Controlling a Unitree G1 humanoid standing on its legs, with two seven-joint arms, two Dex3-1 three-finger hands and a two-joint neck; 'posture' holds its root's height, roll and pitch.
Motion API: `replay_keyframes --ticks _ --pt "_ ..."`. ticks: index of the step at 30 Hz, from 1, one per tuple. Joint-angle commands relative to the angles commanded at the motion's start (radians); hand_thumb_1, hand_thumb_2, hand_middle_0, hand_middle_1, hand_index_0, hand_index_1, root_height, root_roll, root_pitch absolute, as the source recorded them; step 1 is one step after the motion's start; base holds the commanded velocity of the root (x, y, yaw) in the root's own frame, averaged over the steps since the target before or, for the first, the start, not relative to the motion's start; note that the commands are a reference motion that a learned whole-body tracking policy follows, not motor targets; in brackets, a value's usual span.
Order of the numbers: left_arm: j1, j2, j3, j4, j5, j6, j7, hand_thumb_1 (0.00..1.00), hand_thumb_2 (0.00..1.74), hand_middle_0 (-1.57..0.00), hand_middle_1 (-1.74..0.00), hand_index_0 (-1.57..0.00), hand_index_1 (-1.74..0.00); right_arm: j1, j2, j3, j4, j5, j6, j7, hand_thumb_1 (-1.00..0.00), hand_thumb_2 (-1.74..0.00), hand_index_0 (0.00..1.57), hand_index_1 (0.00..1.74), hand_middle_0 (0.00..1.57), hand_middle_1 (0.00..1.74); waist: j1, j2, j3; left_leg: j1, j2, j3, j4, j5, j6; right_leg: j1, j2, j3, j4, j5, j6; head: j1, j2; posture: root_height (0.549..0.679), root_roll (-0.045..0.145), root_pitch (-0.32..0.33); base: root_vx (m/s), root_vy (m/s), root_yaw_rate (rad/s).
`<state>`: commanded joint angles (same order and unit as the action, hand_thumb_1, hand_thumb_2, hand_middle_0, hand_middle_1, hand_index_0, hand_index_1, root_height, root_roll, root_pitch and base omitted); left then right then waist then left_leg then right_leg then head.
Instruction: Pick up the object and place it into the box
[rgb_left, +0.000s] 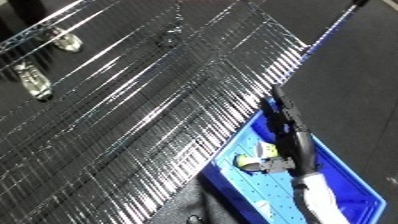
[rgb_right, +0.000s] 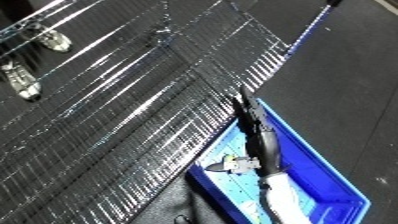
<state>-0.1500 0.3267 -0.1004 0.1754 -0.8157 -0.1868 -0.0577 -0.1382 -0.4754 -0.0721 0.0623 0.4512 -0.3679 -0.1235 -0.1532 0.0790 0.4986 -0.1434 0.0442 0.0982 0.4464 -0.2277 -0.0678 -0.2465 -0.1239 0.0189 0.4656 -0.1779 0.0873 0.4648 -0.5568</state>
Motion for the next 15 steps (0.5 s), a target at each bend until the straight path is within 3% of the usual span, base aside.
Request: replay_keyframes --ticks 7,11,15 --pt "-0.019 0.014 0.020 0.003 0.023 0.032 -0.008 1.00 1.74 -1.57 -1.74 -1.57 -1.74 -0.080 0.021 0.046 -0.025 -0.029 0.041 0.030 0.00 0.00 0.00 0.00 0.00 0.00 0.059 -0.034 0.004 -0.025 0.005 -0.033 0.003 0.022 -0.0051 0.018 0.0127 -0.034 0.006 -0.001 -0.0128 -0.127 -0.009 0.668 0.061 -0.043 -0.007 -0.102 0.230" --pt "-0.022 0.023 0.026 0.005 0.031 0.046 -0.016 1.00 1.74 -1.57 -1.74 -1.57 -1.74 -0.099 0.037 0.070 -0.044 -0.058 0.062 0.037 0.00 0.00 0.00 0.00 0.00 0.00 0.085 -0.047 0.006 -0.036 0.007 -0.048 0.016 0.029 -0.0060 0.028 0.0188 -0.048 0.018 -0.004 -0.0178 -0.185 -0.027 0.667 0.055 -0.053 0.032 -0.080 0.196" --pt "-0.025 0.031 0.030 0.001 0.037 0.059 -0.025 1.00 1.74 -1.57 -1.74 -1.57 -1.74 -0.109 0.045 0.092 -0.052 -0.090 0.082 0.030 0.00 0.00 0.00 0.00 0.00 0.00 0.104 -0.058 0.009 -0.044 0.008 -0.059 0.030 0.034 -0.0060 0.034 0.0202 -0.060 0.029 -0.007 -0.0188 -0.228 -0.041 0.667 0.052 -0.061 0.040 -0.055 0.160"
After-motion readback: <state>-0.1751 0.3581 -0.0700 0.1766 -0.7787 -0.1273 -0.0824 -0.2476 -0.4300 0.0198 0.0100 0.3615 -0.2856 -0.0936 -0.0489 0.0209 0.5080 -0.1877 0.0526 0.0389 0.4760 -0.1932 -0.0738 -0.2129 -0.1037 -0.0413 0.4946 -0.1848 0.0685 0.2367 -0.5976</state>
